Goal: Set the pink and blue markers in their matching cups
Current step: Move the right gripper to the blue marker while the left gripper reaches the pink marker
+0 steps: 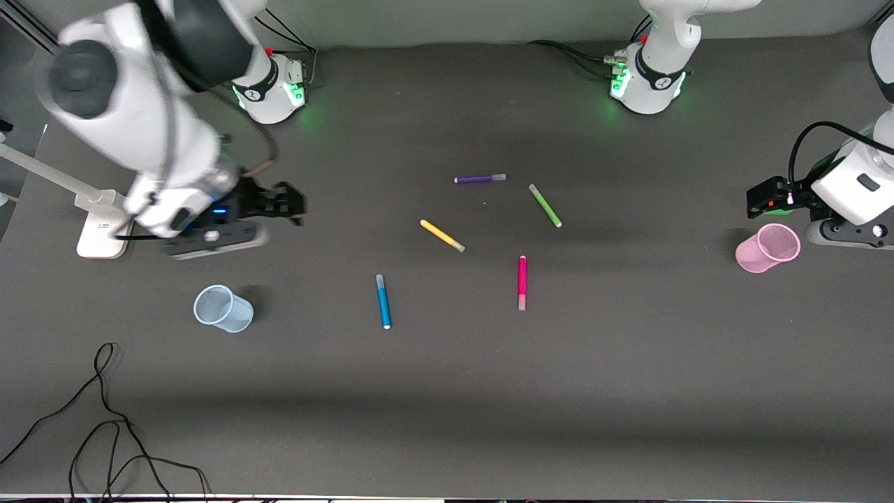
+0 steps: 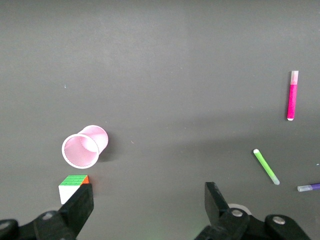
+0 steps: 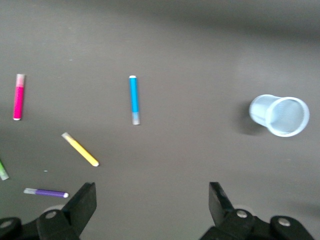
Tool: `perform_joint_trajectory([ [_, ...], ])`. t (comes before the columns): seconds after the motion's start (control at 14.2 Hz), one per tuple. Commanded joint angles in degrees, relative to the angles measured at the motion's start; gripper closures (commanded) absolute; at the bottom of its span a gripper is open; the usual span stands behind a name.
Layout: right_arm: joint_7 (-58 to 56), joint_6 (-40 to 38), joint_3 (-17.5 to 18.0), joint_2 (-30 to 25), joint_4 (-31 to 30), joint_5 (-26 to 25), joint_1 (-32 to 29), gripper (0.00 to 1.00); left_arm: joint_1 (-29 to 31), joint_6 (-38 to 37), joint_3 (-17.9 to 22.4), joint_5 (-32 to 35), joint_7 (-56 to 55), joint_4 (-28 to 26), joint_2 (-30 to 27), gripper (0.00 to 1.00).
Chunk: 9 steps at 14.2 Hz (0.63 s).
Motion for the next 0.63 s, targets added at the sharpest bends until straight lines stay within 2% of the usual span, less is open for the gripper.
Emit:
perform_joint_trajectory([
  [0.0, 1.1, 1.0, -0.5, 2.3, 2.7, 0.2, 3.1, 0.00, -1.0, -2.4, 0.0, -0.3, -0.6, 1.2, 0.3, 0.01],
  [0.28, 4.3, 2.6, -0.5, 3.7, 2.4, 0.0, 7.4, 0.00, -4.5, -1.6, -0.4, -0.5, -4.4, 1.2, 1.9, 0.02],
  [0.56, 4.2, 3.2, -0.5, 5.4, 1.5, -0.5, 7.5, 0.00, -12.6, 1.8, -0.4, -0.7, -12.3, 1.4, 5.7, 0.02],
])
